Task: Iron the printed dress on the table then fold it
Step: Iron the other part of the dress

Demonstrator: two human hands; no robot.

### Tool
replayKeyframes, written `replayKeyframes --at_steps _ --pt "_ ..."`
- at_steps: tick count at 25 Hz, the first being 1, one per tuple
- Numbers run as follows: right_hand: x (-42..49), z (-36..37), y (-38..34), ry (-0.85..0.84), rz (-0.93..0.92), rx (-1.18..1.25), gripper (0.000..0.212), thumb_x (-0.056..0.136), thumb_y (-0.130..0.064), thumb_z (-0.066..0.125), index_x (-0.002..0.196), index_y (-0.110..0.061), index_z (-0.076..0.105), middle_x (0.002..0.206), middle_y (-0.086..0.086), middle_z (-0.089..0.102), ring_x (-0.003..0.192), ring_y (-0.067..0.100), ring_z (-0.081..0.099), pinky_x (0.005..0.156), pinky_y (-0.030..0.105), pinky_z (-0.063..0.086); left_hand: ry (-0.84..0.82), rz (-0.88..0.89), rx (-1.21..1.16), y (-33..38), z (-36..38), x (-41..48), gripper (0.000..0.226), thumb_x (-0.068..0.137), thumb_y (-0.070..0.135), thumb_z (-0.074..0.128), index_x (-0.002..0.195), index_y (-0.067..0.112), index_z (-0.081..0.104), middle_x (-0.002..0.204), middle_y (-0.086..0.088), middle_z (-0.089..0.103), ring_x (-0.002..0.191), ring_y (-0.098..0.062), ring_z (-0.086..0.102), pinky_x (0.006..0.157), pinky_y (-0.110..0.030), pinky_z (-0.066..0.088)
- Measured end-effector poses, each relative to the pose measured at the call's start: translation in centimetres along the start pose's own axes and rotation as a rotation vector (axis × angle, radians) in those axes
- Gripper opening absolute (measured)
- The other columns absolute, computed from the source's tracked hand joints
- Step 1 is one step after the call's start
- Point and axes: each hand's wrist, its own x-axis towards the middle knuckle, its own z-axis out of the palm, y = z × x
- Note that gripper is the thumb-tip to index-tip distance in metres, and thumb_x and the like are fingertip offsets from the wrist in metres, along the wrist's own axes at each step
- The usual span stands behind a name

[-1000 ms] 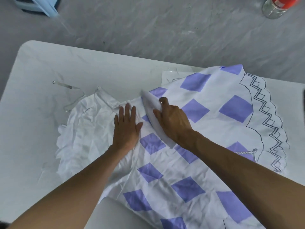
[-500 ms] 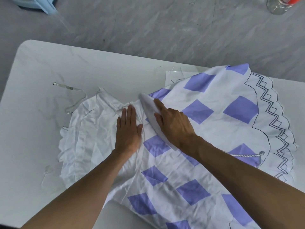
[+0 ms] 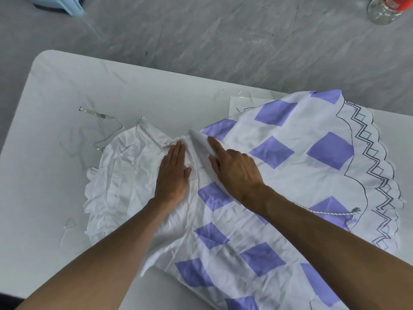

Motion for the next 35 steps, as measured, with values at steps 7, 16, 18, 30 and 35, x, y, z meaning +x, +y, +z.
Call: replayKeyframes --at_steps 7,16,18,30,35 --pt "-1.0 -1.8 6.7 0.089 0.177 -0.082 0.05 0.102 -0.041 0.029 0.151 -0.029 0.023 0.098 0.013 0.066 0.084 0.036 0.063 0.069 0.038 0.048 -0.002 0.002 0.059 0.2 0.1 0.0 0.07 0.099 0.021 0.045 0.155 0.014 0.005 0.163 0.001 0.003 0.15 -0.014 0.003 0.12 -0.034 0.015" --pt "-1.1 -4.1 5.2 0.066 0.096 0.07 0.051 0.102 -0.041 0.03 0.151 -0.028 0.023 0.101 0.017 0.066 0.088 0.038 0.062 0.075 0.04 0.047 0.016 -0.051 -0.007 2.2 -0.5 0.1 0.066 0.099 0.028 0.047 0.154 0.014 0.014 0.162 -0.006 0.011 0.15 -0.024 0.009 0.118 -0.047 0.022" --pt "-0.2 -2.7 3.3 0.014 0.008 0.021 0.051 0.103 -0.04 0.028 0.151 -0.03 0.019 0.101 0.015 0.065 0.087 0.036 0.062 0.071 0.037 0.044 -0.044 -0.05 0.09 2.3 -0.3 -0.1 0.074 0.098 0.047 0.042 0.155 0.019 0.003 0.163 -0.005 -0.002 0.15 -0.025 -0.001 0.118 -0.046 0.013" --pt "0.7 -3.6 9.7 0.1 0.2 -0.067 0.049 0.103 -0.039 0.03 0.15 -0.029 0.023 0.093 0.015 0.066 0.078 0.035 0.061 0.064 0.033 0.036 -0.072 -0.056 0.191 2.7 -0.1 -0.1 0.074 0.098 0.052 0.038 0.156 0.024 0.002 0.163 -0.008 -0.009 0.15 -0.028 -0.006 0.119 -0.047 0.011" --pt "-0.8 -5.3 11.5 0.164 0.324 0.025 0.048 0.102 -0.04 0.031 0.149 -0.029 0.026 0.089 0.016 0.065 0.079 0.036 0.058 0.063 0.034 0.036 -0.06 -0.069 0.188 3.2 -0.5 0.1 0.072 0.096 0.045 0.05 0.154 0.019 0.017 0.162 -0.013 0.005 0.149 -0.032 0.007 0.118 -0.048 0.017"
